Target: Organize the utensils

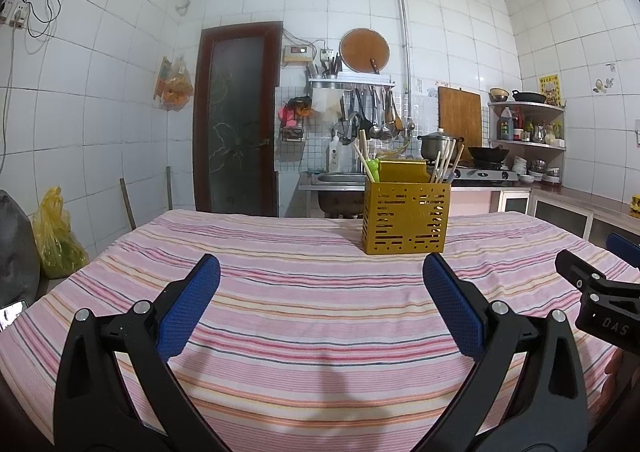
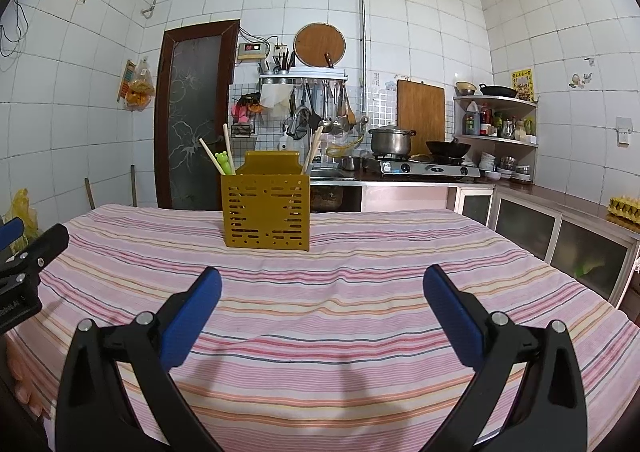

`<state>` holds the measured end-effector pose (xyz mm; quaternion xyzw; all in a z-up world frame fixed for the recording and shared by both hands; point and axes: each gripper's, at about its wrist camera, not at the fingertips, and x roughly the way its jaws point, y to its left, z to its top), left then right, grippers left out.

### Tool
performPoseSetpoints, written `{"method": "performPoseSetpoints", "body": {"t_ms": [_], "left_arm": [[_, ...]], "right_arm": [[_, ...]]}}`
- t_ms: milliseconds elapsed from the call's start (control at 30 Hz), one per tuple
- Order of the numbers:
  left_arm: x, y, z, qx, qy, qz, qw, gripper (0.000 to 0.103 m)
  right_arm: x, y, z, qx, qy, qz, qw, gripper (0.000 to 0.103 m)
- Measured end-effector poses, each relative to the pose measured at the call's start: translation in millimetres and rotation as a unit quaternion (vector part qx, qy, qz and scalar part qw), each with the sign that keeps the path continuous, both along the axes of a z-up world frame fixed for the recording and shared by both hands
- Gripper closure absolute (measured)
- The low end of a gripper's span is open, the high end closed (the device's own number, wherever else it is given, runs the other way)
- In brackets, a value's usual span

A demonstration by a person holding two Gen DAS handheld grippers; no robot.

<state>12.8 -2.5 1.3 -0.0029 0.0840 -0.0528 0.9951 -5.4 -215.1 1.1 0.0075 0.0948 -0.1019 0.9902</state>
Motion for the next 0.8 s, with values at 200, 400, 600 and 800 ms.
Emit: {"method": "performPoseSetpoints", "body": {"t_ms": [200, 400, 600, 800], "left_arm": [[-0.7, 0.0, -0.8, -0.002, -0.002, 0.001, 1.0, 0.005], [-1.2, -0.2, -0.6, -0.002, -0.003, 0.001, 1.0, 0.005], [-2.5, -1.9, 0.0, 0.0, -0.007, 0.001, 1.0, 0.005], [-5.4, -2.5, 0.1, 0.003, -0.014, 0.001, 0.9999, 0.005]], "right_arm": [[-0.4, 5.3, 0.3, -0.007, 0.0, -0.001, 1.0, 0.004], [-0.6, 4.5, 0.6, -0.006, 0.0, -0.001, 1.0, 0.004], [-1.1, 4.3, 2.0, -0.008, -0.003, -0.002, 1.0, 0.004], [-1.4, 4.0, 2.1, -0.01, -0.004, -0.002, 1.0, 0.004]]}}
